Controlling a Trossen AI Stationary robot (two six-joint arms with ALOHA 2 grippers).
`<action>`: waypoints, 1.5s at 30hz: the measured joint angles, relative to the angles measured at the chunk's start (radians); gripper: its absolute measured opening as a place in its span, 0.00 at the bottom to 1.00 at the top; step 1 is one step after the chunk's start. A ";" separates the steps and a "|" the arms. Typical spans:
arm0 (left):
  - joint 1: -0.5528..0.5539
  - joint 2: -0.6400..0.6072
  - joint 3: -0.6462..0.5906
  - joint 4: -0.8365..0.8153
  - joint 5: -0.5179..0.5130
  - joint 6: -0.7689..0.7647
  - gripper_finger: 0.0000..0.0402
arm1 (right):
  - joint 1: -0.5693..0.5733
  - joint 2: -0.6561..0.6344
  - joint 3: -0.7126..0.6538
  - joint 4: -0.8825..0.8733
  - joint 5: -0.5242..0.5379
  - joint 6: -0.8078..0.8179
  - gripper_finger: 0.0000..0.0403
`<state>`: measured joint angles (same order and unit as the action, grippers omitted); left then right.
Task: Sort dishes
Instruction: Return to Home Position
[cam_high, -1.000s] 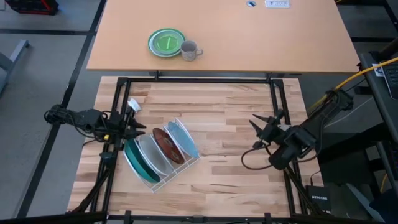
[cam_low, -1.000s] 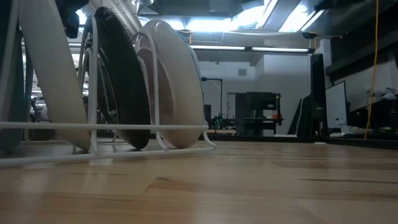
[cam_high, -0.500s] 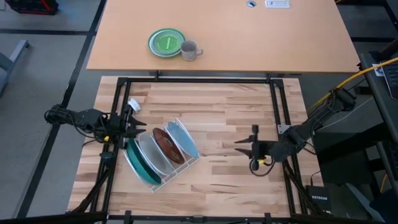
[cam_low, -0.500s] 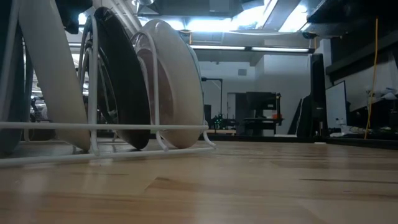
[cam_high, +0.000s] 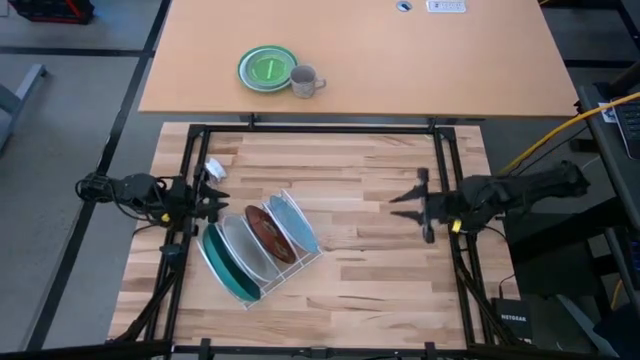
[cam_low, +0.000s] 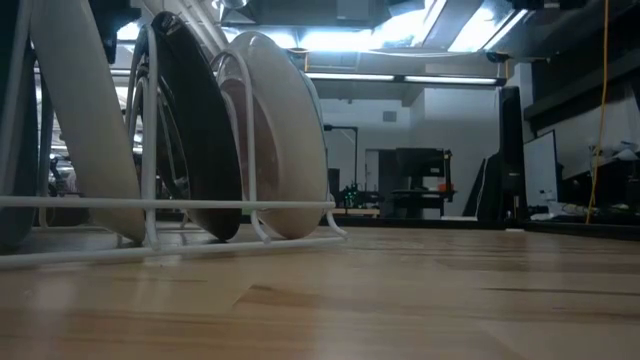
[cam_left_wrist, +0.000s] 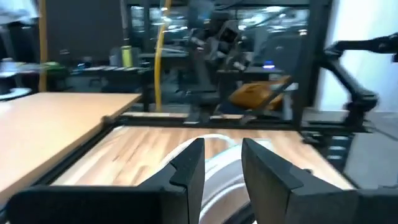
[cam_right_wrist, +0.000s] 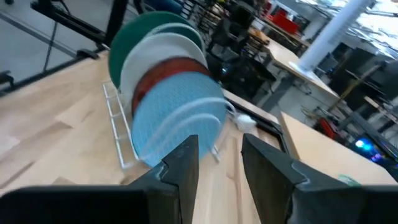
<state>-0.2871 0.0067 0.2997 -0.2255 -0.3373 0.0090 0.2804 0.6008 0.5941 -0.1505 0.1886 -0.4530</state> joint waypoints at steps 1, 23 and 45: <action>0.000 0.000 0.000 -0.008 -0.023 -0.002 0.24 | -0.020 -0.037 0.000 -0.040 -0.010 -0.001 0.31; 0.000 0.000 0.001 -0.272 -0.378 -0.201 0.24 | -0.098 -0.584 -0.381 -0.176 -0.084 0.082 0.31; 0.000 0.000 0.001 -0.268 -0.377 -0.191 0.24 | -0.098 -0.597 -0.491 -0.136 0.081 -0.024 0.31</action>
<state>-0.2871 0.0071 0.3004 -0.4936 -0.7147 -0.1818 0.1825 0.0040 0.1036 -0.2863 0.2695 -0.4767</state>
